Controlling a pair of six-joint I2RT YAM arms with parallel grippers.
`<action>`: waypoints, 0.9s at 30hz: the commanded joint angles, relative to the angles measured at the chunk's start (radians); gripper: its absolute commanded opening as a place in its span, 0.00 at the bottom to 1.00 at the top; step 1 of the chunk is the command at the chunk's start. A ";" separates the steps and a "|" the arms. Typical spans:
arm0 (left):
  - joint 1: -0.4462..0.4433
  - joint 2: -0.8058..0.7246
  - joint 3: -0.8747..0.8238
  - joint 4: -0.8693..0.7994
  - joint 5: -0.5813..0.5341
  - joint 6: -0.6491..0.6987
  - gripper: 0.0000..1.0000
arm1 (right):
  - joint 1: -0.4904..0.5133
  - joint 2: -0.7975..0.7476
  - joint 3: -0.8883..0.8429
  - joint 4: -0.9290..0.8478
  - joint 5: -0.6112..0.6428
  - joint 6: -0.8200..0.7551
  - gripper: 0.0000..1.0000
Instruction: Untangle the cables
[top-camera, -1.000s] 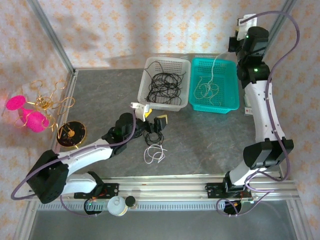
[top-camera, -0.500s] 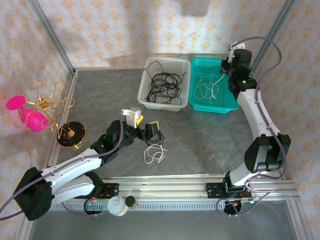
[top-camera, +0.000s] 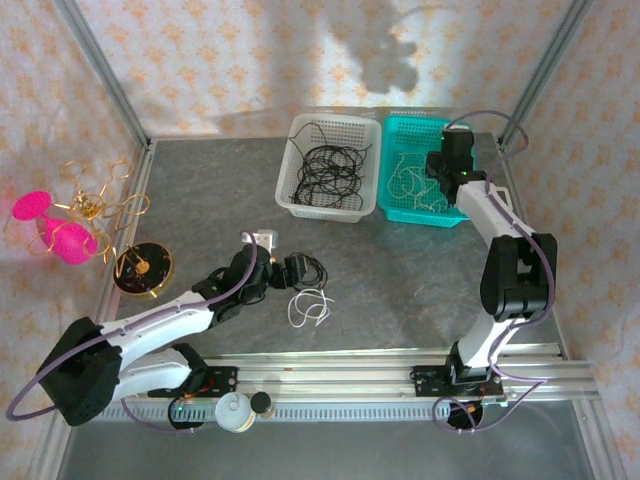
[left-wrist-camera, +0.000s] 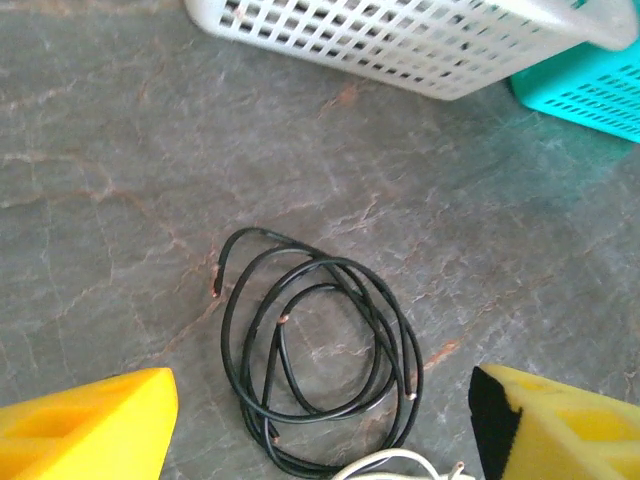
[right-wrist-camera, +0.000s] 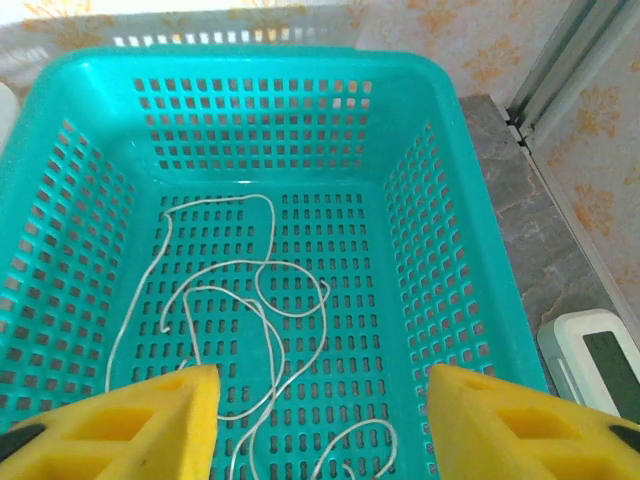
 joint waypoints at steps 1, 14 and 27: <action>-0.002 0.025 0.022 -0.018 -0.010 -0.041 0.71 | 0.002 -0.114 0.038 -0.023 -0.046 0.049 0.55; -0.008 -0.009 -0.017 -0.092 0.029 -0.061 0.63 | 0.612 -0.424 -0.569 0.110 -0.249 0.353 0.43; -0.009 -0.053 -0.060 -0.078 0.006 -0.066 0.62 | 0.870 -0.106 -0.543 0.212 -0.229 0.377 0.46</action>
